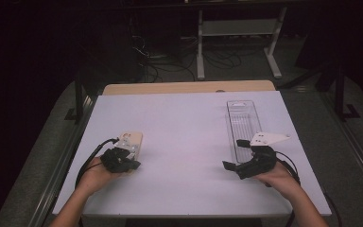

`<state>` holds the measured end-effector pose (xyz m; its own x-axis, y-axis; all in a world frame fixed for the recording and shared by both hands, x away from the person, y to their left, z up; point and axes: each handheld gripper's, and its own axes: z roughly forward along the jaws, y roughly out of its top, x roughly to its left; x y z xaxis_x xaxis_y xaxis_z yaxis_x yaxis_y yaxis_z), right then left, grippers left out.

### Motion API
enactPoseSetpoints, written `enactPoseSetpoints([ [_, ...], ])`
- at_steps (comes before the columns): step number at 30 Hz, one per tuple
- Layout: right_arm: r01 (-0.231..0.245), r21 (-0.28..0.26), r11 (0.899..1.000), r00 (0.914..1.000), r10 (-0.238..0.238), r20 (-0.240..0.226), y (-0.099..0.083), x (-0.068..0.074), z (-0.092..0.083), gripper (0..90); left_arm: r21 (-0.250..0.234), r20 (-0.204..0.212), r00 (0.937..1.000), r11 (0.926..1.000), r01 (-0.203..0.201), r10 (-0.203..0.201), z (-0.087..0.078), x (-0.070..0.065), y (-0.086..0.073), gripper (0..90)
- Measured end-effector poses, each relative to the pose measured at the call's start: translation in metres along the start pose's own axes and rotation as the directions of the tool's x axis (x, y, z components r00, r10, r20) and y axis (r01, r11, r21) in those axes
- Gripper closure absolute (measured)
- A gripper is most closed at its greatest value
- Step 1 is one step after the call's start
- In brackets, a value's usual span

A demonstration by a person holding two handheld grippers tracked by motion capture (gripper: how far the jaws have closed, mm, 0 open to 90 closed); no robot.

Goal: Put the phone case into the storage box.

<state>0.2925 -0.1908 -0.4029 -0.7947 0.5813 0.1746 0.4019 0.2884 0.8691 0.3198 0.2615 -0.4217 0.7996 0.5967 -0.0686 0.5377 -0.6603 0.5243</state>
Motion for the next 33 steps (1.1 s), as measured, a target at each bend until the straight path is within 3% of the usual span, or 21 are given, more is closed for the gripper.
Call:
enactPoseSetpoints([
  [6,-0.004,0.001,1.000,1.0000,0.004,0.000,0.000,0.000,0.000,0.0,0.000,-0.025,0.9996,0.9999,0.010,-0.010,-0.005,0.004,-0.008,90.0],
  [13,-0.002,0.000,1.000,1.0000,0.002,0.001,0.000,0.000,0.000,0.0,0.010,-0.088,0.9958,0.9996,0.026,-0.025,-0.014,0.015,-0.018,90.0],
  [18,-0.003,0.000,1.000,1.0000,0.003,0.001,0.000,0.000,0.000,0.0,-0.019,-0.087,0.9954,0.9990,0.040,-0.041,-0.016,0.017,-0.020,90.0],
  [21,-0.001,-0.001,1.000,1.0000,0.001,0.001,0.000,0.000,0.000,0.0,-0.034,-0.073,0.9972,0.9993,0.013,-0.016,-0.022,0.015,-0.014,89.8],
  [22,-0.002,0.000,1.000,1.0000,0.002,0.001,0.000,0.000,0.000,0.0,-0.067,-0.058,0.9977,0.9973,0.031,-0.035,-0.023,0.011,-0.011,89.8],
  [23,-0.003,-0.001,1.000,1.0000,0.003,0.001,0.000,0.000,0.000,0.0,-0.078,-0.053,0.9984,0.9968,0.015,-0.019,-0.026,0.010,-0.008,89.1],
  [24,-0.002,-0.001,1.000,1.0000,0.002,0.001,0.000,0.000,0.000,0.0,-0.119,-0.019,0.9998,0.9929,0.007,-0.010,-0.029,0.005,0.000,83.4],
  [25,-0.002,-0.001,1.000,1.0000,0.002,0.001,0.000,0.000,0.000,0.0,-0.119,-0.019,0.9998,0.9929,0.007,-0.010,-0.029,0.005,0.000,81.0],
  [26,-0.002,0.000,1.000,1.0000,0.002,0.001,0.000,0.000,0.000,0.0,-0.152,-0.002,1.0000,0.9884,0.006,-0.006,-0.030,0.002,0.005,81.0],
  [32,-0.005,0.002,1.000,1.0000,0.005,-0.001,0.000,0.000,0.000,0.0,-0.227,0.065,0.9976,0.9737,-0.009,0.025,-0.029,-0.013,0.021,59.7],
  [33,-0.005,0.002,1.000,1.0000,0.005,-0.001,0.000,0.000,0.000,0.0,-0.247,0.074,0.9970,0.9690,-0.003,0.022,-0.028,-0.015,0.021,59.7],
])
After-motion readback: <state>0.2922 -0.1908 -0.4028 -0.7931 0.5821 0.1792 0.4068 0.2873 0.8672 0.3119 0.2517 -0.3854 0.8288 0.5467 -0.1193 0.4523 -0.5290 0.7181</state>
